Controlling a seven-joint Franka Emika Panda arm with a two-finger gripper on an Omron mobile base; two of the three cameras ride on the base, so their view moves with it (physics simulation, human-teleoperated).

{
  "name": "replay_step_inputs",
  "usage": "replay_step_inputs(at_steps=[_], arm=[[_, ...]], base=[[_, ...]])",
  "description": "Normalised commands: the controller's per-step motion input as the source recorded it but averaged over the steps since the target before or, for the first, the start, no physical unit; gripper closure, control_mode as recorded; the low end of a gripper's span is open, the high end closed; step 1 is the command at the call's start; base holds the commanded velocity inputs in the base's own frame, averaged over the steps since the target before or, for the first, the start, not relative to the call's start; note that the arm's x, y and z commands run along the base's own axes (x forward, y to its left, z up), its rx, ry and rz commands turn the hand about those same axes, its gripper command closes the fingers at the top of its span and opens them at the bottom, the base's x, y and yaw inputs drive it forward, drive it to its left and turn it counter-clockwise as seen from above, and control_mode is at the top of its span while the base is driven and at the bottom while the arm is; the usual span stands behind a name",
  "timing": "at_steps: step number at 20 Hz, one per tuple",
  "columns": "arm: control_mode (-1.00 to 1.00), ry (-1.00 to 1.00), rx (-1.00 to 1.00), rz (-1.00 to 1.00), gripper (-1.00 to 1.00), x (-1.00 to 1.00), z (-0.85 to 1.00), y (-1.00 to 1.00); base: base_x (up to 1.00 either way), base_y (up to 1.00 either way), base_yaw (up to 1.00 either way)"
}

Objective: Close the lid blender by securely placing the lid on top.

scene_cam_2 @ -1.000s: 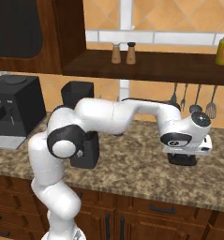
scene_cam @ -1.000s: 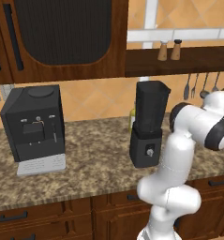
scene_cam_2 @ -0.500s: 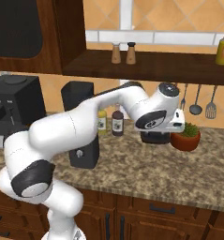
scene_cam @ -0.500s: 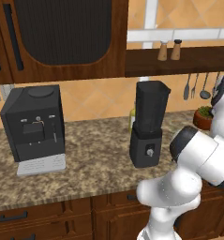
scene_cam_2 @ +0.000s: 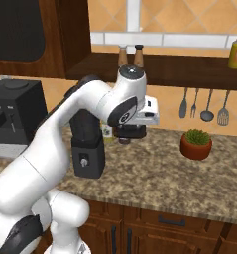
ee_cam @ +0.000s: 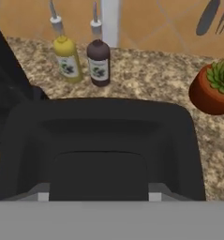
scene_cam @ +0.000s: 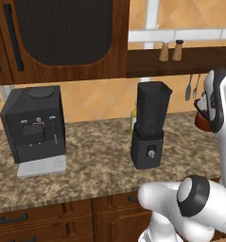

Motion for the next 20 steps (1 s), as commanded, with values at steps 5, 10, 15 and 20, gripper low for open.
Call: replay_step_inputs(at_steps=[5,10,15,20], arm=[[-1.0,0.0,0.02,0.0,1.0,-0.02,0.81,1.0],[-1.0,0.0,0.02,0.0,1.0,0.01,0.89,0.98],[-1.0,0.0,0.02,0.0,1.0,0.31,0.64,0.77],[-1.0,0.06,0.0,0.0,1.0,0.75,0.07,0.26]], base=[[0.0,0.0,0.0],[0.0,0.0,0.0],[0.0,0.0,0.0],[0.0,0.0,0.0]])
